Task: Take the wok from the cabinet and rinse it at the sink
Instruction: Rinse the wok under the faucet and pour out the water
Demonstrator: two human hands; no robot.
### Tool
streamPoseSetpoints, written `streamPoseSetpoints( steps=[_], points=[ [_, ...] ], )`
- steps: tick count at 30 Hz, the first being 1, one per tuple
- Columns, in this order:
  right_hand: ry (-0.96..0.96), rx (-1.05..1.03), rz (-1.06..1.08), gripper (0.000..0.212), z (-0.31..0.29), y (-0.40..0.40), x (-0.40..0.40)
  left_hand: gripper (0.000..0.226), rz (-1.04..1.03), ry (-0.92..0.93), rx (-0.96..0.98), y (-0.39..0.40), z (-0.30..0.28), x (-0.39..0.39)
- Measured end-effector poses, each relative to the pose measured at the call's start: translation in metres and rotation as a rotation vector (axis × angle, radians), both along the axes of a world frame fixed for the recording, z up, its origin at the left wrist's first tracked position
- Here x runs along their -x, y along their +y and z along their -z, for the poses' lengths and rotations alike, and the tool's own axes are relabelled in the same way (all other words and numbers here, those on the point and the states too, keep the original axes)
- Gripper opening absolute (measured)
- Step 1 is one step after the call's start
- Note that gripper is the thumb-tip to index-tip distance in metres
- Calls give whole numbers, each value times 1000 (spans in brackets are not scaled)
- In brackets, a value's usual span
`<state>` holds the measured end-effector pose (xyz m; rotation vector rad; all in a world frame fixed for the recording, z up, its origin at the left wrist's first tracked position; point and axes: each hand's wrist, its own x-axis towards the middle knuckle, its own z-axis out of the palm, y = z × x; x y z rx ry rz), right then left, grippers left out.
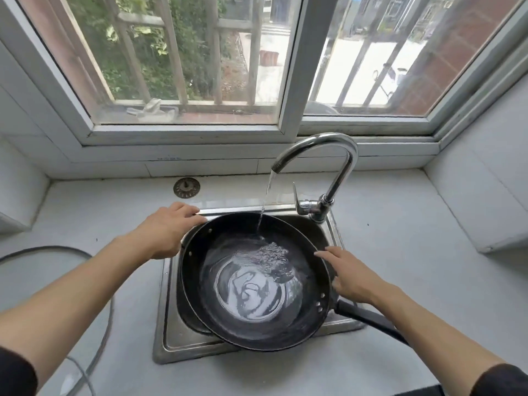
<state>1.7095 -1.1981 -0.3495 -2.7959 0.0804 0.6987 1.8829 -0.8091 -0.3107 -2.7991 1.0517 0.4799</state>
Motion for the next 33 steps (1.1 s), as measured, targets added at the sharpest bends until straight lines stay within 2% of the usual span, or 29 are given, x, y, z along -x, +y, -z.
streamPoseSetpoints(
  steps=[4,7,11,13,17,26,30,33],
  points=[
    [188,63,-37,92,2,-1,43,81,97,14,-172,-14,-10,-12],
    [239,40,-38,90,5,3,56,87,138,60,-278,-23,-9,-19],
    [145,45,-21,73,11,1,58,80,185,106,-325,-32,0,-24],
    [130,37,-26,73,13,-1,56,79,209,119,-355,-35,6,-29],
    [88,1,-6,71,16,-5,59,94,239,113,-421,-34,17,-36],
    [26,-15,31,68,21,-1,62,110,310,129,-450,-37,31,-47],
    [-14,-43,52,68,20,1,67,104,335,92,-415,-38,31,-46],
    [-57,-48,67,70,16,-2,66,118,302,109,-355,-30,36,-43]
  ],
)
